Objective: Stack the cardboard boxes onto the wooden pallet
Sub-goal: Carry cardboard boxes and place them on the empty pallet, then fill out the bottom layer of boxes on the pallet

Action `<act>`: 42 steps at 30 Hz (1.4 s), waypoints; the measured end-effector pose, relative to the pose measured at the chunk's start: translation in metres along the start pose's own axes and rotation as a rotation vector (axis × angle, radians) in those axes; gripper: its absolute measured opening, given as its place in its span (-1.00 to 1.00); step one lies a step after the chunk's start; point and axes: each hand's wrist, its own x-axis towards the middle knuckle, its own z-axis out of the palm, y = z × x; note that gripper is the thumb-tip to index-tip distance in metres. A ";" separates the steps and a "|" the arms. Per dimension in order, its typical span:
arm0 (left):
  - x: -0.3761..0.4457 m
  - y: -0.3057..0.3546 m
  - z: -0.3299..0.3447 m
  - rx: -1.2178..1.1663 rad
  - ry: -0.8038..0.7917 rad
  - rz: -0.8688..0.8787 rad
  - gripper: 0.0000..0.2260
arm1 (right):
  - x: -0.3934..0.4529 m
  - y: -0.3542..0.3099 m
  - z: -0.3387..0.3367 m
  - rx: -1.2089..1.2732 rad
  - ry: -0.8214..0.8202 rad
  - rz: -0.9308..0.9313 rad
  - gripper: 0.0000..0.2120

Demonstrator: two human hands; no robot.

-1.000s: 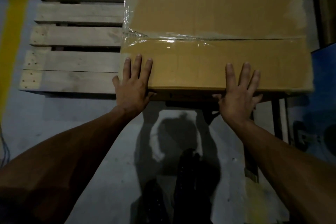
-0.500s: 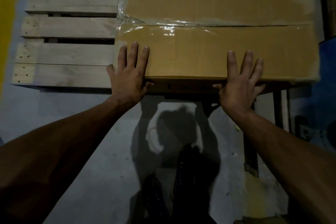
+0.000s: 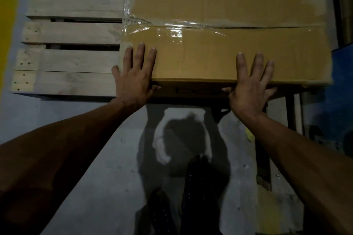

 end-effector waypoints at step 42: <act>-0.355 -0.025 -0.234 -0.354 -0.350 -0.515 -0.53 | -0.300 -0.085 -0.218 0.136 -0.594 -0.249 -0.38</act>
